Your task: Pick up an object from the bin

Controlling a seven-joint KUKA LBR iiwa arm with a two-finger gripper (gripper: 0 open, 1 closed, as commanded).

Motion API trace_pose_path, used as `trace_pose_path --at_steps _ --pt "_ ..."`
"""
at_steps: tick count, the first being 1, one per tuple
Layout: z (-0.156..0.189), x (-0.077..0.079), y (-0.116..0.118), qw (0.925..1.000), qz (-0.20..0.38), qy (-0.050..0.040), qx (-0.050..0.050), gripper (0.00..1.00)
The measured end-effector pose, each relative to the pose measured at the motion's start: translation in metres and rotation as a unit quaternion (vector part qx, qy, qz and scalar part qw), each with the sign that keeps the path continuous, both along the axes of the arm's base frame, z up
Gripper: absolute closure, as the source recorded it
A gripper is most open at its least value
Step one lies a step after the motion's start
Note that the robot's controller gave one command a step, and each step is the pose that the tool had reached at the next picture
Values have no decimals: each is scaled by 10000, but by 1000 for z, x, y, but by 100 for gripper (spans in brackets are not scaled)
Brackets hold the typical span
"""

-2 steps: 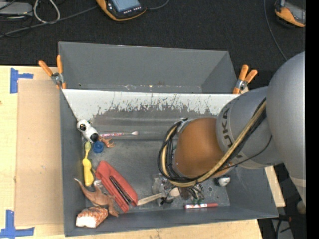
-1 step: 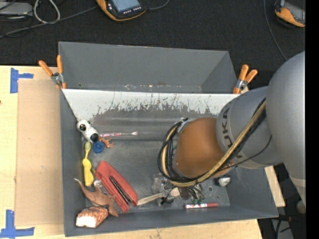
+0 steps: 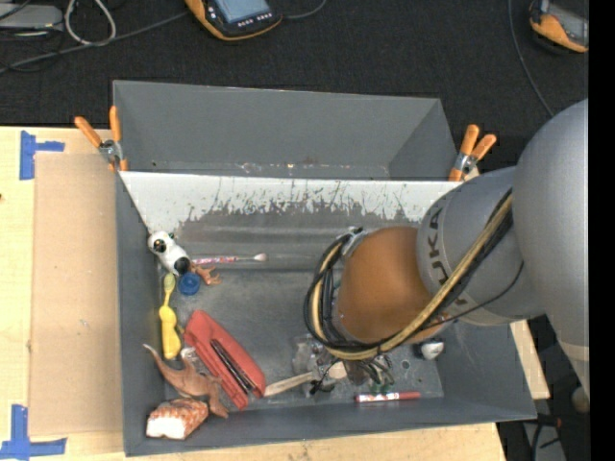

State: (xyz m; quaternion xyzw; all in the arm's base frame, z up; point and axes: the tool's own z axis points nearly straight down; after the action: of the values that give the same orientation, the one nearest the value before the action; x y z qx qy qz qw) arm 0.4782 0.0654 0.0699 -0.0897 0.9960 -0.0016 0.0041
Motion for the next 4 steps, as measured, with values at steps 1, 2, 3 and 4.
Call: trace_pose_path --at_steps 1,2,3,4 --pt "0 0 0 10000 -2 0 0 100" --pt "0 0 0 10000 -5 0 0 100" --pt "0 0 0 10000 -7 1 0 100" --pt "0 0 0 10000 -9 1 1 100"
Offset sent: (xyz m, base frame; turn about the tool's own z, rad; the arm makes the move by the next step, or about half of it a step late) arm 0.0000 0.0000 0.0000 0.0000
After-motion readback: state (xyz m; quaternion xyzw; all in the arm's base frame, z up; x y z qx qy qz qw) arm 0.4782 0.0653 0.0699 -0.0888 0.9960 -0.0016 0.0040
